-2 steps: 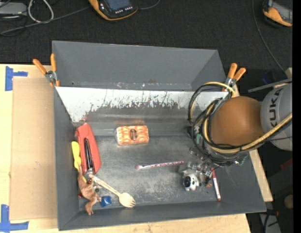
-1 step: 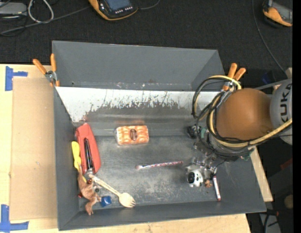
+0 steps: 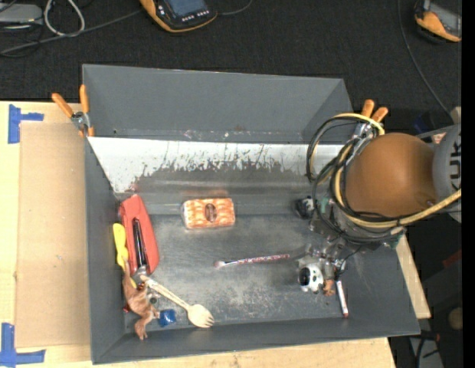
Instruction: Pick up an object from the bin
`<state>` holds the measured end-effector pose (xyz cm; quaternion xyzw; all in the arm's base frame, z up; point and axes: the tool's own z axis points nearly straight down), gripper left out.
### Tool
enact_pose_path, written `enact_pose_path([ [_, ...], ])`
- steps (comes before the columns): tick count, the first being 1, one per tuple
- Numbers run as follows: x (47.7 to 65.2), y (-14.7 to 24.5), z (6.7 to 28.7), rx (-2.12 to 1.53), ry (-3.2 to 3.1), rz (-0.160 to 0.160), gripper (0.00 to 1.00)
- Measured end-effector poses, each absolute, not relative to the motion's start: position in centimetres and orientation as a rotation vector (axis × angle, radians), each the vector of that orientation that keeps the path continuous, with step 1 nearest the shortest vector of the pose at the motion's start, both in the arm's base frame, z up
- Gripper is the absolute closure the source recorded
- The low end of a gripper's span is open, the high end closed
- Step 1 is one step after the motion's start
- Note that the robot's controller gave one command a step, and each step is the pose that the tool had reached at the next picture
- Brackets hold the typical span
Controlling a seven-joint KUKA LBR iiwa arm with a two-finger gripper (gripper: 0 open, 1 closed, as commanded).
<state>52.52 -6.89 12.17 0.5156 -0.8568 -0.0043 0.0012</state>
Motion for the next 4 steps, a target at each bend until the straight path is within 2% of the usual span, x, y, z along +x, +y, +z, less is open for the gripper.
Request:
enact_pose_path([
  [1, 52.5, -6.8, 13.1, 1.615, -2.690, -0.017, 1.00],
  [3, 52.4, -6.7, 17.3, 1.609, -2.692, -0.023, 1.00],
  [4, 52.4, -6.7, 17.3, 1.609, -2.692, -0.023, 1.00],
])
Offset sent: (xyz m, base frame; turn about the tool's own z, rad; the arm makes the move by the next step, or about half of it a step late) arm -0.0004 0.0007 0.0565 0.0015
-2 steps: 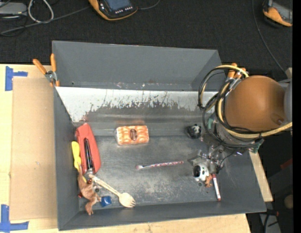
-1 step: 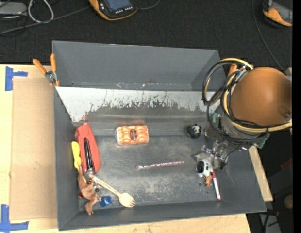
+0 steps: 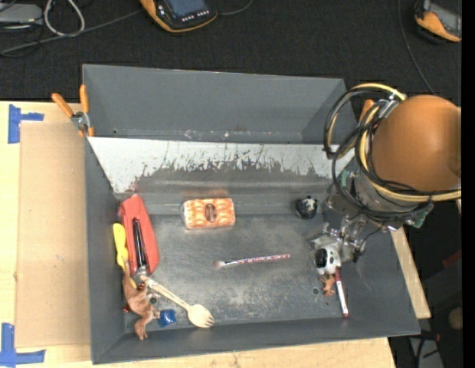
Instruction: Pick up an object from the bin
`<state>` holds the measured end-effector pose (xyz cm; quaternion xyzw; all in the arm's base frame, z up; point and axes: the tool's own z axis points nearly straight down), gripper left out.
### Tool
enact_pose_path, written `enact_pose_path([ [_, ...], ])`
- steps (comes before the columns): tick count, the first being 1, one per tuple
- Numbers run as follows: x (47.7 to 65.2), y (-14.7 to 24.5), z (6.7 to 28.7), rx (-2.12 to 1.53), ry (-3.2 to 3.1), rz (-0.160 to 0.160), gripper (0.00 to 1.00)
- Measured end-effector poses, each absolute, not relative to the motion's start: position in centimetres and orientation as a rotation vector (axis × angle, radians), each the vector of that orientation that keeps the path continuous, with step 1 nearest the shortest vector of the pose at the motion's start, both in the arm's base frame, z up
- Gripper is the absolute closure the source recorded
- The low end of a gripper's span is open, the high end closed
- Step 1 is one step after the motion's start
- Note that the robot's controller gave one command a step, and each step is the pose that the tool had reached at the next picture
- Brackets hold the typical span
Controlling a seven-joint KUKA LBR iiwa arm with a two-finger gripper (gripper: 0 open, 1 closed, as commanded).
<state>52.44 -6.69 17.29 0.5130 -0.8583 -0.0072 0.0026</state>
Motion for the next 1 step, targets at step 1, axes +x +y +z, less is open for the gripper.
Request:
enact_pose_path([
  [1, 52.39, -6.64, 17.92, 1.607, -2.691, -0.030, 1.00],
])
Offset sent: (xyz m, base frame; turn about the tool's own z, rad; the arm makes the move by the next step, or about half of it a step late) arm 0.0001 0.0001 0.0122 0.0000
